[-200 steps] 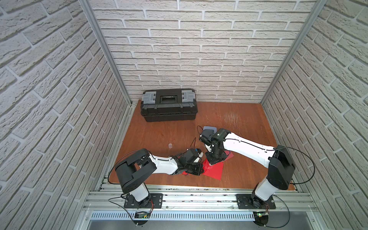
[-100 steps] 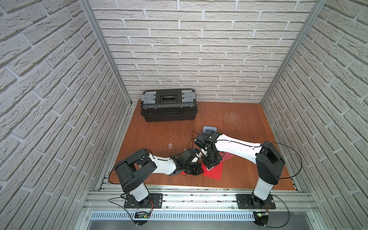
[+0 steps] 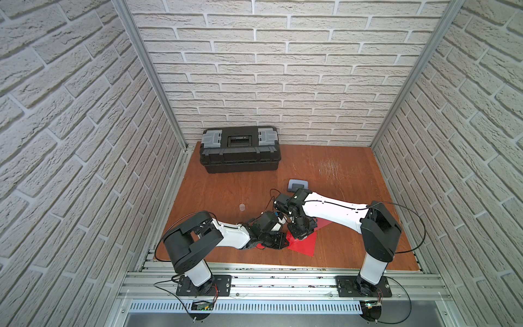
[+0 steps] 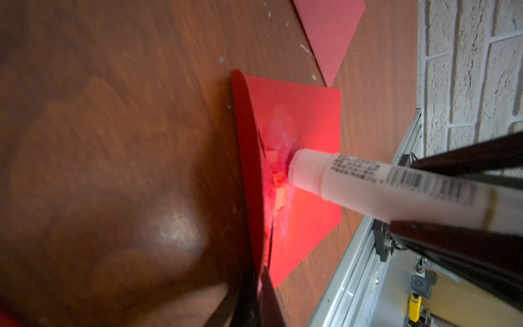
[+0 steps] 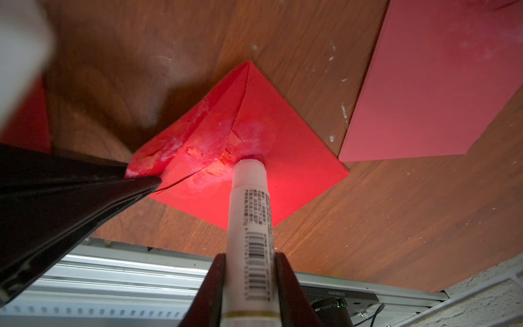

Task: Seal the envelope with a glue stick
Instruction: Apply the envelope at the center of the board.

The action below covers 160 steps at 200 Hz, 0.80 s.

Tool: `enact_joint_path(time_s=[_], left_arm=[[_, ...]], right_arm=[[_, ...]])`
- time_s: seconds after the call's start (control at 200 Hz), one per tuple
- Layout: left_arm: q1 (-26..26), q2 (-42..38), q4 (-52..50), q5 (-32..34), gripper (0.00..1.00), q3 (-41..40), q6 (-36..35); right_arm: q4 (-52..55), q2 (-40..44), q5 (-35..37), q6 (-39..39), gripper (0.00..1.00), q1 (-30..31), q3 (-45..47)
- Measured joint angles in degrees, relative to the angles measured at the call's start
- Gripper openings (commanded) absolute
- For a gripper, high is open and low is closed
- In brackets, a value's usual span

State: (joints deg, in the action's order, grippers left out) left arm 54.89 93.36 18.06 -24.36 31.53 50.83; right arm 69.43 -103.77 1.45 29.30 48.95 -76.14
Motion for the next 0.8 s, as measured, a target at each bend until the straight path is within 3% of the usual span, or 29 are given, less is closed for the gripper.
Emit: enact_joint_path(time_s=[0.25, 0.555, 0.8], left_arm=[[-0.13, 0.09, 0.07, -0.24, 0.01, 0.00, 0.00], [-0.15, 0.13, 0.07, -0.37, 0.01, 0.02, 0.00], [-0.15, 0.13, -0.20, -0.35, 0.01, 0.13, 0.02]], right_arm=[[-2.73, 1.42, -6.82, 0.02, 0.03, -0.07, 1.90], [-0.74, 0.13, 2.32, 1.38, 0.03, 0.94, 0.11], [-4.17, 1.36, -6.03, 0.33, 0.03, 0.28, 1.88]])
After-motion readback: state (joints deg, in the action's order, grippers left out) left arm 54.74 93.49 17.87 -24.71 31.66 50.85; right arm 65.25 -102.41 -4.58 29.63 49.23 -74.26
